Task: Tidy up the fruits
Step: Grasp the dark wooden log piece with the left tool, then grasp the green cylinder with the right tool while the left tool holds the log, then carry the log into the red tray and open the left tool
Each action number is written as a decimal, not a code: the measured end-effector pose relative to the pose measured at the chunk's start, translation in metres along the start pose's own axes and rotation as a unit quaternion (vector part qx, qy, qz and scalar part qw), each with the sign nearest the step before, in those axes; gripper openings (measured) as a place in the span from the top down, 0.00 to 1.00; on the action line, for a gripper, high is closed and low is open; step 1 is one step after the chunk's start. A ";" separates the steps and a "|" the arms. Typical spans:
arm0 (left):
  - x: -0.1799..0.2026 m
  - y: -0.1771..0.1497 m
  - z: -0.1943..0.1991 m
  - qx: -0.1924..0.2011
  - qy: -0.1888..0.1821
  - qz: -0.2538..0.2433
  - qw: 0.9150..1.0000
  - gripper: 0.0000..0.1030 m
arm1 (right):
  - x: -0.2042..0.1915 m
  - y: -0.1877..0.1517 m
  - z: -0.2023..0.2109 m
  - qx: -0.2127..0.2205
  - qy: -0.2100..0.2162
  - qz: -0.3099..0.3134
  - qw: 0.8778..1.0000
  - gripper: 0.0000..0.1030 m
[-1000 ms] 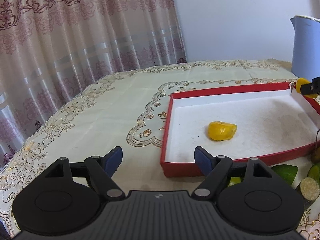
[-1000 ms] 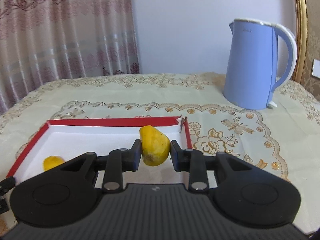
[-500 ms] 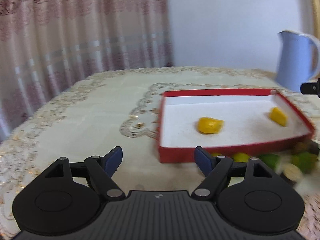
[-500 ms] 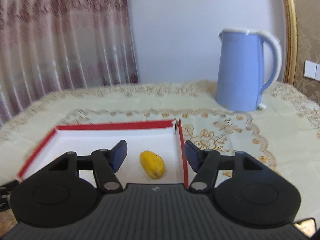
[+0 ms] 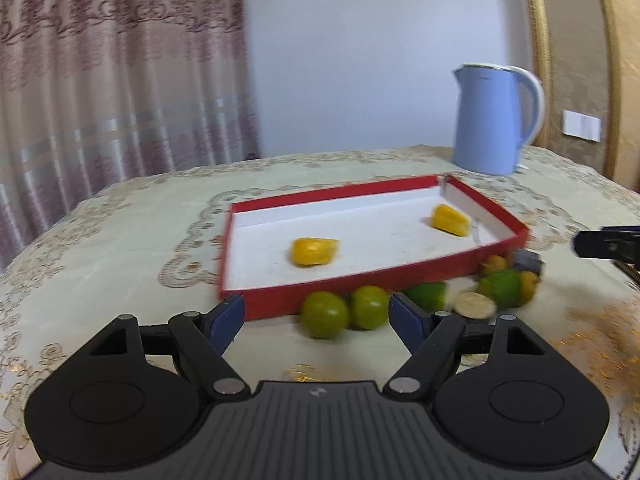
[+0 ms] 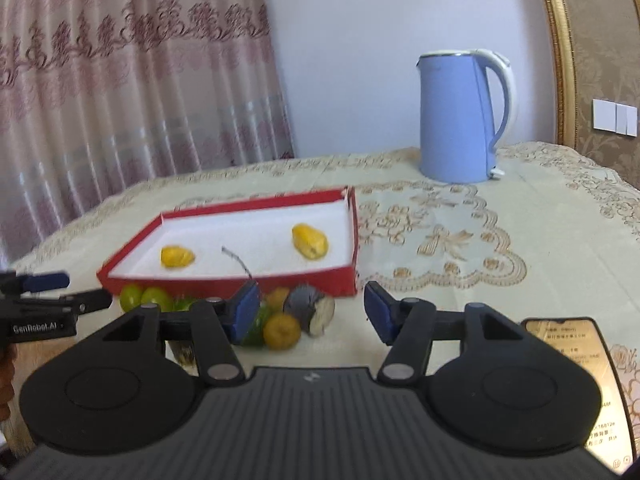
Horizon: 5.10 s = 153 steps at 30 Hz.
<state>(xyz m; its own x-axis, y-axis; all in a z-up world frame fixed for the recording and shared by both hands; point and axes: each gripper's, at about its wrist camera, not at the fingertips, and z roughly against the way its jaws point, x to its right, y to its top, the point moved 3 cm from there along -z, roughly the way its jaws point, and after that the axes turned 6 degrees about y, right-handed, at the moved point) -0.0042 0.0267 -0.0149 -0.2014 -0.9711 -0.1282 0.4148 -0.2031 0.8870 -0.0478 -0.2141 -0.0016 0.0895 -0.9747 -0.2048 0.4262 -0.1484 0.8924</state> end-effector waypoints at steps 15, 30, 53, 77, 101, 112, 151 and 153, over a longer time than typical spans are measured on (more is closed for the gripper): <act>0.089 -0.010 -0.017 -0.039 -0.054 -0.044 0.997 0.47 | 0.011 -0.003 0.013 0.019 -0.029 -0.006 0.999 0.26; 0.082 -0.010 -0.025 -0.055 -0.040 -0.001 0.998 0.68 | 0.004 -0.013 0.005 -0.005 -0.002 0.004 1.000 0.31; 0.017 0.000 -0.011 -0.024 0.023 0.025 0.999 0.68 | -0.049 -0.021 -0.053 -0.059 0.047 0.044 0.996 0.63; 0.011 -0.001 -0.010 -0.024 0.026 0.030 0.999 0.68 | -0.055 -0.023 -0.089 -0.097 -0.001 0.070 0.993 0.60; 0.011 0.000 -0.004 -0.021 0.023 0.024 0.999 0.68 | -0.055 -0.013 -0.062 -0.069 0.026 0.052 0.996 0.71; 0.008 0.011 0.008 -0.001 0.013 0.030 0.999 0.68 | -0.066 0.000 -0.035 -0.036 0.057 0.066 0.996 0.71; 0.055 0.079 -0.125 -0.014 0.022 -0.056 0.998 0.68 | -0.050 -0.008 -0.025 -0.035 0.068 0.042 0.996 0.71; 0.056 0.081 -0.134 -0.028 0.019 -0.053 0.998 0.68 | -0.050 -0.007 -0.024 -0.034 0.067 0.041 0.996 0.71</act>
<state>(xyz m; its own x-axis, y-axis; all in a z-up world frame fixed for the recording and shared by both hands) 0.1366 -0.0612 -0.0100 -0.2140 -0.9475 -0.2374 0.4416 -0.3106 0.8417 -0.0333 -0.1605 -0.0075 0.2443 -0.9512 -0.1888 0.4717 -0.0536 0.8801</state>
